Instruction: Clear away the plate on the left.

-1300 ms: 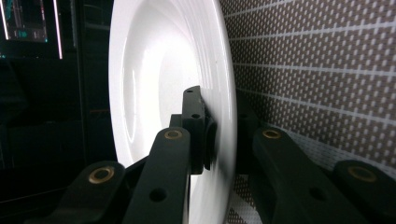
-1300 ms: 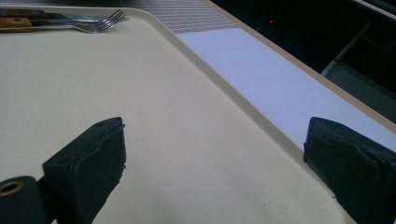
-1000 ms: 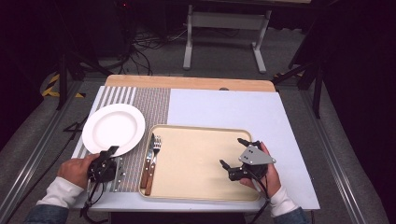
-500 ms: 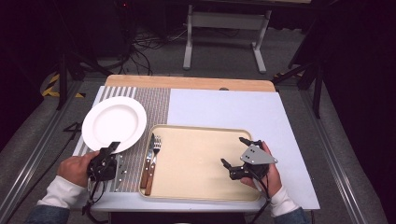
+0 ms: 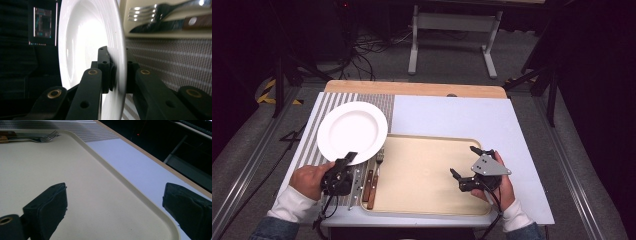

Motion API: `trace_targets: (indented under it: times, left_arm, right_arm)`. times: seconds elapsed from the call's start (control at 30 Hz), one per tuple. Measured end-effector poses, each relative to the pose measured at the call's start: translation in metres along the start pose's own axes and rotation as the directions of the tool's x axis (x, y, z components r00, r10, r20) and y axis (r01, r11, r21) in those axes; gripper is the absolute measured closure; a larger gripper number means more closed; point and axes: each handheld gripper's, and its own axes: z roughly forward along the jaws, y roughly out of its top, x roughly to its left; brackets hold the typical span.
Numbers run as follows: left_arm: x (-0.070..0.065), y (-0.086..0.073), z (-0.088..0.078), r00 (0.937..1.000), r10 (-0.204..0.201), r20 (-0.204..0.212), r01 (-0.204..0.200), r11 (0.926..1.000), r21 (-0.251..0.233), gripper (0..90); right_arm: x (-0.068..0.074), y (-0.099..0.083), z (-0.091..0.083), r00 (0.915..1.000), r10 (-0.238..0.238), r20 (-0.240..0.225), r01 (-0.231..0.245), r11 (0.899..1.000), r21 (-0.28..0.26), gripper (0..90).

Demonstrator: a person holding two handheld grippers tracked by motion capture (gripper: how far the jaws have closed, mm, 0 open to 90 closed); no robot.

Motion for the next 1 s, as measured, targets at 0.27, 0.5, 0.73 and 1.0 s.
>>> trace_targets:
  times: [0.27, 0.5, 0.73, 1.0]
  left_arm:
    - [-0.006, 0.03, 0.001, 0.9988, 0.046, 0.013, -0.045, 0.9962, -0.074, 81.3]
    - [-0.014, 0.055, 0.005, 0.9957, 0.086, 0.035, -0.081, 0.9885, -0.128, 81.3]
    - [-0.021, 0.077, 0.009, 0.9915, 0.114, 0.063, -0.1, 0.9777, -0.184, 81.3]
    - [-0.034, 0.102, 0.01, 0.9809, 0.164, 0.104, -0.136, 0.9624, -0.235, 81.2]
  right_arm:
    - [-0.003, -0.001, -0.001, 0.9999, 0.006, 0.011, -0.006, 1.0, -0.001, 6.8]
    - [-0.009, -0.004, -0.002, 0.9992, 0.023, 0.034, -0.023, 1.0, 0.002, 6.8]
    - [-0.016, -0.007, -0.007, 0.9974, 0.044, 0.057, -0.044, 0.999, -0.007, 6.8]
    - [-0.025, -0.01, -0.014, 0.9919, 0.066, 0.109, -0.065, 0.998, -0.012, 6.9]
